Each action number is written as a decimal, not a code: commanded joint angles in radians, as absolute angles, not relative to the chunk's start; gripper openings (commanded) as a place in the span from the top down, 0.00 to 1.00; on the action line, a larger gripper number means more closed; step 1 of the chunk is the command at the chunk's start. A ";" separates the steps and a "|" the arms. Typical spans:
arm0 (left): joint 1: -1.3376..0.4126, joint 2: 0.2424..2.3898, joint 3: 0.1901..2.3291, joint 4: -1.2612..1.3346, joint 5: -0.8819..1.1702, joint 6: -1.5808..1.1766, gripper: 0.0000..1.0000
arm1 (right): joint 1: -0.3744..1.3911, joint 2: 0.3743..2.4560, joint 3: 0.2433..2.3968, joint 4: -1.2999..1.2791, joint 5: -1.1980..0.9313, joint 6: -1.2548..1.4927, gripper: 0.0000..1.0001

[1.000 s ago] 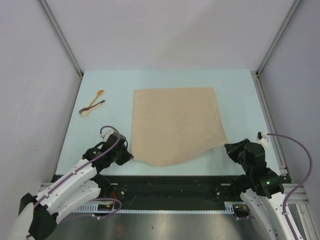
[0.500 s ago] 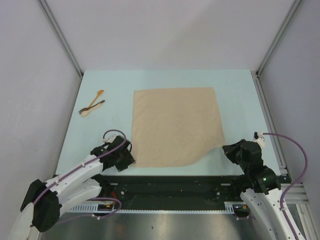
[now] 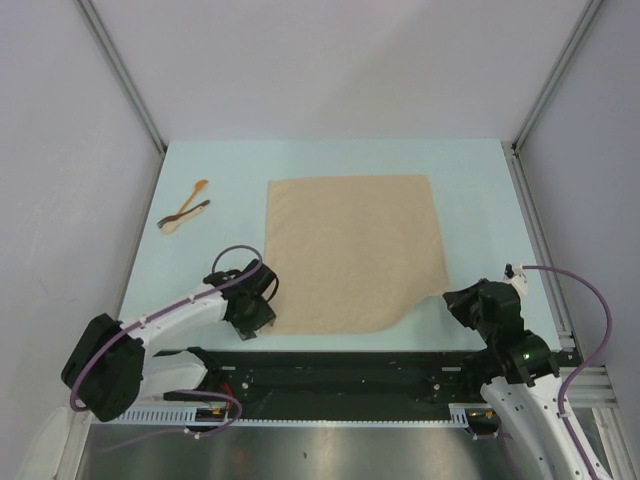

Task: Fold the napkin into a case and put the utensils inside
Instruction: Pick up the flattened napkin from the center of the board, then fold and flatten the napkin at the center of the board.

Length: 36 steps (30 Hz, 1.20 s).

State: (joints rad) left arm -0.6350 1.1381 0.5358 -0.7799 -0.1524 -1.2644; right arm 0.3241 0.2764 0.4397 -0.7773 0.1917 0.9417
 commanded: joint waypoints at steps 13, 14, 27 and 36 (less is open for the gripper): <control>-0.687 1.434 0.555 -0.813 -0.169 -1.419 0.68 | 0.322 0.264 0.440 -0.753 0.202 0.936 1.00; -0.689 1.430 0.548 -0.799 -0.173 -1.414 0.81 | 0.322 0.262 0.442 -0.758 0.204 0.936 1.00; -0.689 0.841 0.658 -0.569 -0.164 -0.878 1.00 | 0.322 0.242 0.563 -0.651 0.132 0.769 1.00; -0.689 0.618 1.180 -0.411 0.129 -0.546 1.00 | 0.322 0.233 1.037 -0.539 0.009 0.481 1.00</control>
